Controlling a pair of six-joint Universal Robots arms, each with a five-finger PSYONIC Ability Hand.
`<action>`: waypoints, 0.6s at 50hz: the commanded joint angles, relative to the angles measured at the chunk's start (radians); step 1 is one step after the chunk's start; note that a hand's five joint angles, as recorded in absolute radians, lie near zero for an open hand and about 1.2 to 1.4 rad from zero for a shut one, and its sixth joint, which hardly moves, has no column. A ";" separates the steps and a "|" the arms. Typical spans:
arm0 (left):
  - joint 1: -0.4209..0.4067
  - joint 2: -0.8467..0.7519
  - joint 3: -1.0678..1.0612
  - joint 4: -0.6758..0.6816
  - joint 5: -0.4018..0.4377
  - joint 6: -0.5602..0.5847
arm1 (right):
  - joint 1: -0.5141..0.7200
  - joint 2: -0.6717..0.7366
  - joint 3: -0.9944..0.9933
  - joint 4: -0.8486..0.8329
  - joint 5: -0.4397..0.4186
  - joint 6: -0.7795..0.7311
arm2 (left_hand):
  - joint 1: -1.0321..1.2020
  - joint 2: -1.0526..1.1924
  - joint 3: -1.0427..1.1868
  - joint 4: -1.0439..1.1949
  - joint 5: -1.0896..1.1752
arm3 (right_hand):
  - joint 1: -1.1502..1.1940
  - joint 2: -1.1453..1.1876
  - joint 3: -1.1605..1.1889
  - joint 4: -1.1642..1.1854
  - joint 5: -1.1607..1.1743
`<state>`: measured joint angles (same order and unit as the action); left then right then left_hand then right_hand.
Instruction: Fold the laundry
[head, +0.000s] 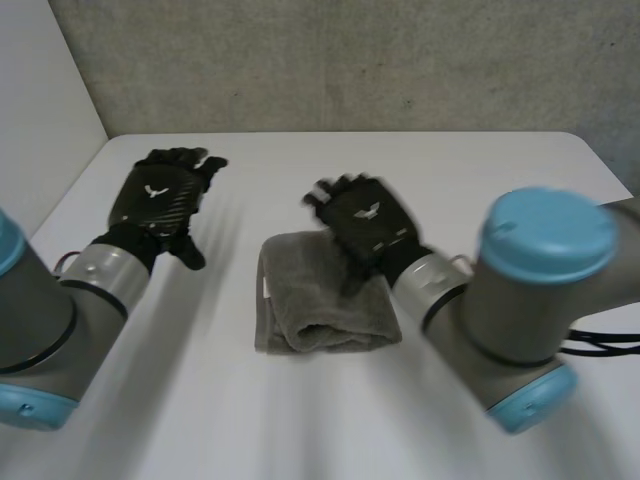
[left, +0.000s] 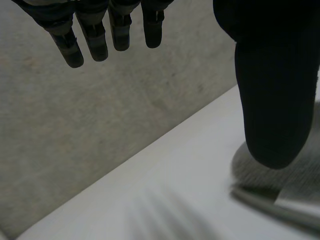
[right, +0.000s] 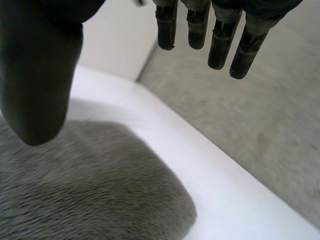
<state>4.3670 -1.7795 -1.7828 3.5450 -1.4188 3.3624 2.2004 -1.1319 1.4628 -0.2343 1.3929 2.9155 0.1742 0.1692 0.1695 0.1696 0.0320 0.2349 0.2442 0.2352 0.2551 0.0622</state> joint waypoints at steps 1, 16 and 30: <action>-0.111 -0.121 0.129 -0.093 -0.020 -0.148 | -0.122 0.009 0.010 0.042 -0.086 0.211 | 0.028 0.033 0.032 0.032 -0.005 | -0.060 -0.070 -0.061 -0.081 -0.062; -0.215 -0.410 0.250 -0.138 -0.140 -0.210 | -0.133 0.257 -0.143 0.225 -0.100 0.208 | 0.022 0.027 0.026 0.026 -0.011 | -0.060 -0.070 -0.061 -0.081 -0.062; -0.201 -0.155 0.280 -0.218 -0.146 -0.204 | -0.137 -0.053 -0.145 0.250 0.012 0.123 | 0.010 0.015 0.015 0.015 -0.022 | -0.060 -0.070 -0.061 -0.081 -0.062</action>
<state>4.1573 -2.0787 -1.5237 3.3706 -1.5670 3.1561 2.0726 -1.0105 1.3103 0.0215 1.3643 3.0499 0.1743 0.1695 0.1699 0.1699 0.0320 0.2315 0.2442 0.2352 0.2551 0.0622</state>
